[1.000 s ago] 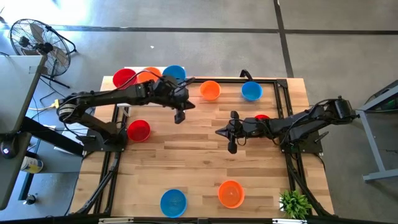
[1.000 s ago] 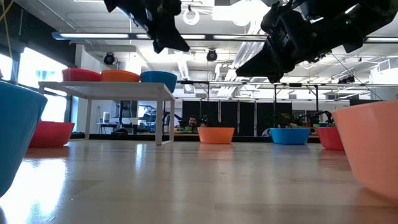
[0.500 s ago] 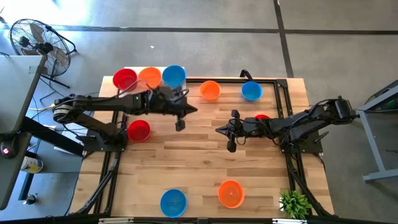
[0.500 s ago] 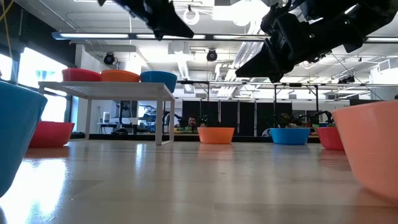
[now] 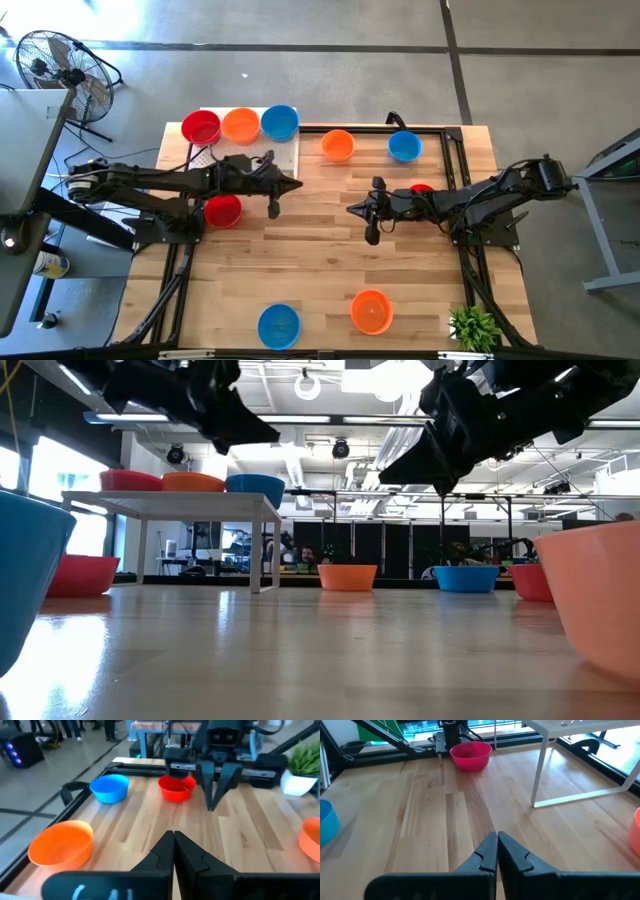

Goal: Pick & Place Mini bowls
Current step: Stack the orange bowl on top of the other orange bowls on the shelf

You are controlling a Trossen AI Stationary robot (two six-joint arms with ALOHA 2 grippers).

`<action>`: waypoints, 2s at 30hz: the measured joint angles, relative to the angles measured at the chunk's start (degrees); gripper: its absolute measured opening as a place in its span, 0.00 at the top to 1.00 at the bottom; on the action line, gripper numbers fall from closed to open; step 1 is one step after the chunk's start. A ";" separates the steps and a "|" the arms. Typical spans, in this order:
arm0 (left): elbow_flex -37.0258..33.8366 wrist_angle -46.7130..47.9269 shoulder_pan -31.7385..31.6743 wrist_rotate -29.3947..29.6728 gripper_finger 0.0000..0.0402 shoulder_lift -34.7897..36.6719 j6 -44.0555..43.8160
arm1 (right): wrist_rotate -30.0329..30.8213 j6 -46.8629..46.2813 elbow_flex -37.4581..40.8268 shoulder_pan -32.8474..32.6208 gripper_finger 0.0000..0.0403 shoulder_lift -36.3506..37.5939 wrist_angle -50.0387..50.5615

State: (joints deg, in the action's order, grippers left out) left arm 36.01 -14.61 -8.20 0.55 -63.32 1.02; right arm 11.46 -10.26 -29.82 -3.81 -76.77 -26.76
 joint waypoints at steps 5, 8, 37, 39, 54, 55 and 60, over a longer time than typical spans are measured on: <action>-5.84 -8.83 0.00 -1.17 1.00 1.85 1.18 | 2.74 -4.25 0.00 0.00 1.00 0.00 0.33; -8.12 -11.92 0.00 -1.26 1.00 1.78 2.07 | 3.63 -8.40 0.00 0.04 0.99 0.29 0.55; -9.92 -14.45 -0.03 -9.52 1.00 1.76 2.16 | 10.05 -68.08 -13.80 -4.26 0.53 7.41 86.73; -9.92 -14.44 -0.03 -9.54 1.00 1.76 2.16 | 9.93 -68.12 -11.76 -2.72 0.54 7.40 83.82; -9.92 -14.56 -0.03 -9.59 1.00 1.74 2.71 | 8.49 -57.67 -5.64 3.61 0.66 7.44 73.44; -9.92 -14.54 -0.03 -9.59 1.00 1.74 2.75 | 7.69 -57.18 -5.64 3.61 0.65 7.45 73.44; -9.92 -14.43 -0.03 -9.59 1.00 1.74 3.00 | 1.89 -54.72 -6.01 2.62 0.57 7.45 73.34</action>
State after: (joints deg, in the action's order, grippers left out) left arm 26.09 -29.04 -8.23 -9.04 -61.58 4.02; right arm 13.35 -64.97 -35.84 -1.19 -69.32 46.57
